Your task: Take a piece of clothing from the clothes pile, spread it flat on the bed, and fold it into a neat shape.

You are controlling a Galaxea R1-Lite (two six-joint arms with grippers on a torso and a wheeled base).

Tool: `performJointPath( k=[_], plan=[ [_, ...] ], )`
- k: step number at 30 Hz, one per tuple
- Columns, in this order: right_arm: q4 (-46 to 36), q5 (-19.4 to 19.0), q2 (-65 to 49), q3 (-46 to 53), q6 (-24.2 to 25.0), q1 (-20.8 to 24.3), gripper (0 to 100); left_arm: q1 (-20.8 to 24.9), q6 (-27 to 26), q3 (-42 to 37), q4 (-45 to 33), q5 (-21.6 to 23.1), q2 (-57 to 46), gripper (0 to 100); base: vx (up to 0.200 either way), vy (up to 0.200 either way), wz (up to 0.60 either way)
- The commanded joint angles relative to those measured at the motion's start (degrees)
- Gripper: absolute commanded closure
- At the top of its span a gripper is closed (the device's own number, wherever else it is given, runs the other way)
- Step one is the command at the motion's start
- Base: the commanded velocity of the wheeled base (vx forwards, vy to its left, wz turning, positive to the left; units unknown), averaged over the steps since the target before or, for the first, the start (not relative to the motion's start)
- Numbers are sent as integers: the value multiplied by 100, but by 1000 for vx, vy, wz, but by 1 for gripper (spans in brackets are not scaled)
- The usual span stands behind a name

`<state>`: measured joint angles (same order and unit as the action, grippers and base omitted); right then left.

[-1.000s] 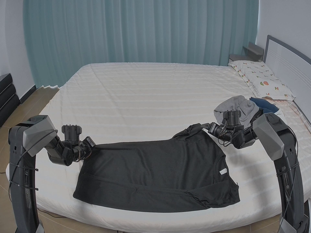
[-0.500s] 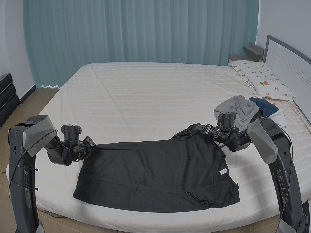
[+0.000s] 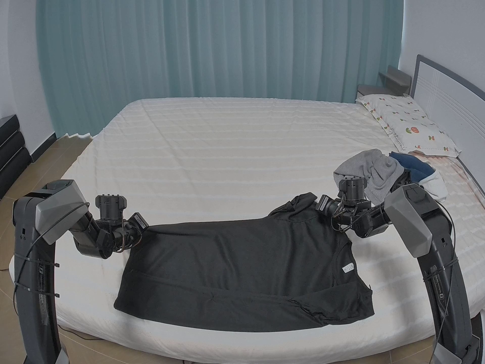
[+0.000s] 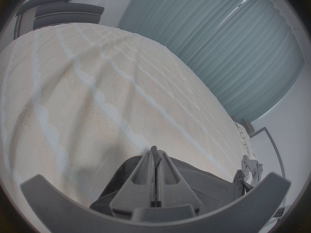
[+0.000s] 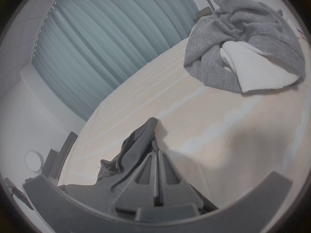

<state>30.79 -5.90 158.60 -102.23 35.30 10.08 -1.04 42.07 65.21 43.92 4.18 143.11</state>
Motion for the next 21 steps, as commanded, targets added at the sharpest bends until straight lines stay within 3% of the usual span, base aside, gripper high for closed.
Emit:
performJointPath(
  k=[1, 12, 21],
  plan=[
    [6, 10, -215, 98, 82, -33, 100, -11, 3, -8, 2, -5, -46, 100, 0, 0, 0],
    [313, -8, -831, 775, 442, -208, 100, -134, -15, 18, 64, -31, -213, 100, 0, 0, 0],
    [1060, -87, -1296, 1803, 759, -340, 100, -142, -23, -175, 653, -128, -266, 100, 0, 0, 0]
  ],
)
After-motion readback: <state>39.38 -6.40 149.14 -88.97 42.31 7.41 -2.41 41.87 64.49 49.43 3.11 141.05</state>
